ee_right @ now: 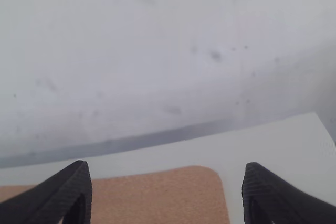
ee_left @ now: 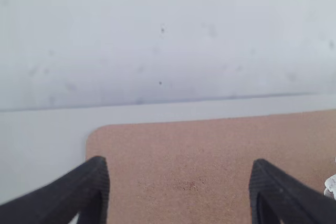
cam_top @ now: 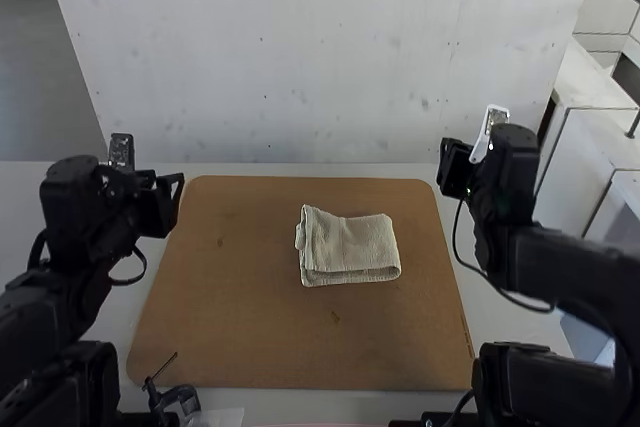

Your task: Fold the towel.

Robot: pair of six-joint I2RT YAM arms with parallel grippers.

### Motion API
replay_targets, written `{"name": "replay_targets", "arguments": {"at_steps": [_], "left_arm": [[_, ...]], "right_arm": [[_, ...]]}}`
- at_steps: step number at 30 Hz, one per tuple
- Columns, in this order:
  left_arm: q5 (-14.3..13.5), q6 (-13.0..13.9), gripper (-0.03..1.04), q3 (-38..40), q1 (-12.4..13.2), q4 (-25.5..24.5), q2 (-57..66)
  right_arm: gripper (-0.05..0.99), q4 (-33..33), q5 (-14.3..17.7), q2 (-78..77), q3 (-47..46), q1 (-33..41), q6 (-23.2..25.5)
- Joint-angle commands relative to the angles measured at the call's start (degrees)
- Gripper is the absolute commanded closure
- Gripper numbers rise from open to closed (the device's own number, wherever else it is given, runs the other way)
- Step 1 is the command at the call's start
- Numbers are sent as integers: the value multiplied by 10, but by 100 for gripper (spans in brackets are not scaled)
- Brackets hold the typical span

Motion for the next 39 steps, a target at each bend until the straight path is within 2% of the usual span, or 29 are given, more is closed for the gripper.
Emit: {"name": "replay_targets", "arguments": {"at_steps": [1, 4, 10, 13, 14, 17, 26, 28, 29, 31, 32, 37, 39], "left_arm": [[-11, 41, 44, -19, 2, 10, -57], [-11, 42, 44, -30, -2, 17, -88], [-11, 67, 44, -57, -5, 19, -176], [-11, 67, 44, -62, -5, -5, -218], [-11, 67, 44, -62, -6, -19, -233], [-11, 68, 44, -62, -10, -50, -260], [-13, 68, 38, -62, -10, -51, -257], [-13, 68, 33, -62, -10, -52, -257], [-13, 68, 33, -62, -5, -59, -262], [-9, 73, 33, -64, 5, -122, -332], [-10, 82, 33, -64, 4, -128, -333], [-16, 80, 33, -64, 4, -132, -333], [-24, 81, 25, -64, 5, -140, -333]], "right_arm": [[35, 7, 11, -28, -15, -6, -12], [35, 13, 11, -43, -37, -7, -10], [34, 12, 10, -63, -53, -5, -11], [25, 12, 4, -77, -64, -5, -8], [15, 11, 2, -77, -66, -3, -9], [0, 15, 2, -76, -71, -4, -11], [-3, 61, 4, -138, -108, -4, -12], [-3, 64, 4, -170, -120, -3, -10], [-3, 57, 4, -189, -125, -3, -9], [-3, 24, 4, -232, -129, -3, -12], [-3, 5, 4, -248, -129, -3, -12], [-3, -55, 2, -287, -129, -3, -13], [-3, -86, -6, -303, -129, -2, -13]]}}
